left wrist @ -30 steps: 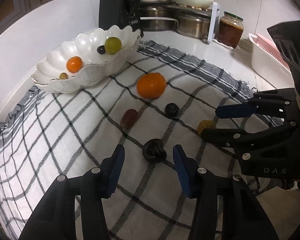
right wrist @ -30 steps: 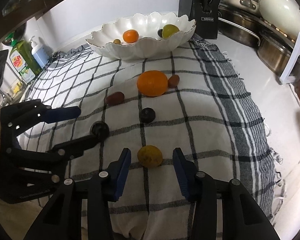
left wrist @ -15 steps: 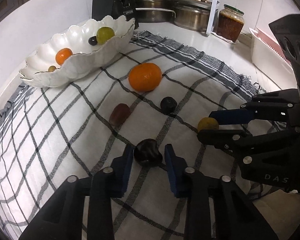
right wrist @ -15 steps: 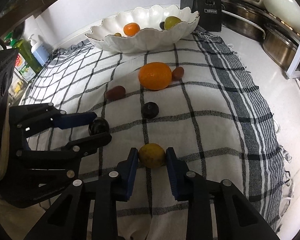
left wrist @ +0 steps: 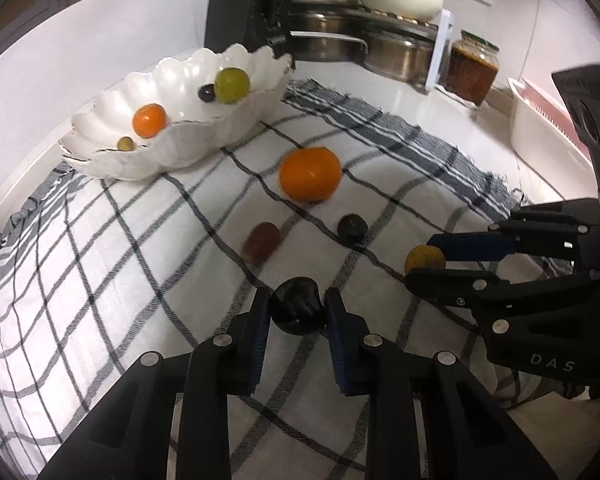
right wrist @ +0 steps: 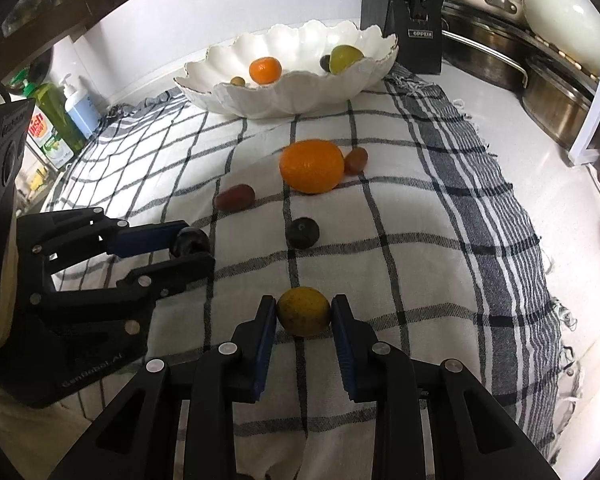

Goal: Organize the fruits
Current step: 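Close the left tool on the dark plum while the right tool closes on the yellow-brown fruit, then lift the plum and yellow-brown fruit and carry both over the white bowl, then open the left tool to drop the plum while the right tool releases its fruit into the bowl, then raise both open tools away from the bowl toward the cloth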

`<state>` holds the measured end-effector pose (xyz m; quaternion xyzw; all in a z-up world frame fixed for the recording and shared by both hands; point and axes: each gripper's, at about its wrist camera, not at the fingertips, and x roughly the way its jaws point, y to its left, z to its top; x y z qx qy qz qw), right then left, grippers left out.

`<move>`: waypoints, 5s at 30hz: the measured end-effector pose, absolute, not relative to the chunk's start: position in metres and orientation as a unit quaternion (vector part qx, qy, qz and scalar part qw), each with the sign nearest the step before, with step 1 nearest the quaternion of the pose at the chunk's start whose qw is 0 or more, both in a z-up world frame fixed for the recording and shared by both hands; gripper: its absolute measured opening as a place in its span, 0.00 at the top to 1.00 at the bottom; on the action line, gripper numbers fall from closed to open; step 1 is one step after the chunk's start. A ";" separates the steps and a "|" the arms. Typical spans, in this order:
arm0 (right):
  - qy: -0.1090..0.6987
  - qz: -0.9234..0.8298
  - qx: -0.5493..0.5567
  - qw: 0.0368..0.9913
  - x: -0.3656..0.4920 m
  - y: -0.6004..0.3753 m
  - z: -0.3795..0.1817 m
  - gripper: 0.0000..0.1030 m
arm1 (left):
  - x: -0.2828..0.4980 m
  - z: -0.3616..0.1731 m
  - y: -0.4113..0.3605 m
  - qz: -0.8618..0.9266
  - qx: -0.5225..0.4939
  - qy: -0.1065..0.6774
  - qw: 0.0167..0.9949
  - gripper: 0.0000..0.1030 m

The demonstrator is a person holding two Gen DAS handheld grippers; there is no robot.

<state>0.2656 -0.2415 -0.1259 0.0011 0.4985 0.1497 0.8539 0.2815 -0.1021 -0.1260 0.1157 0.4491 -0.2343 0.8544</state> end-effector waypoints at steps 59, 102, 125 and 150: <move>0.272 0.154 -0.015 0.950 0.358 -0.214 0.002 0.71 | 0.353 0.001 -0.046 -0.101 0.053 0.267 0.957 0.73; 0.417 0.132 -0.017 0.899 0.495 -0.194 -0.077 0.71 | 0.498 -0.081 -0.044 -0.072 0.041 0.430 0.899 0.72; 0.390 0.105 -0.025 0.914 0.468 -0.206 -0.056 0.53 | 0.461 -0.056 -0.035 -0.038 0.040 0.398 0.916 0.28; 0.296 0.110 -0.039 0.948 0.375 -0.212 0.008 0.53 | 0.368 0.010 -0.031 -0.042 0.037 0.289 0.956 0.24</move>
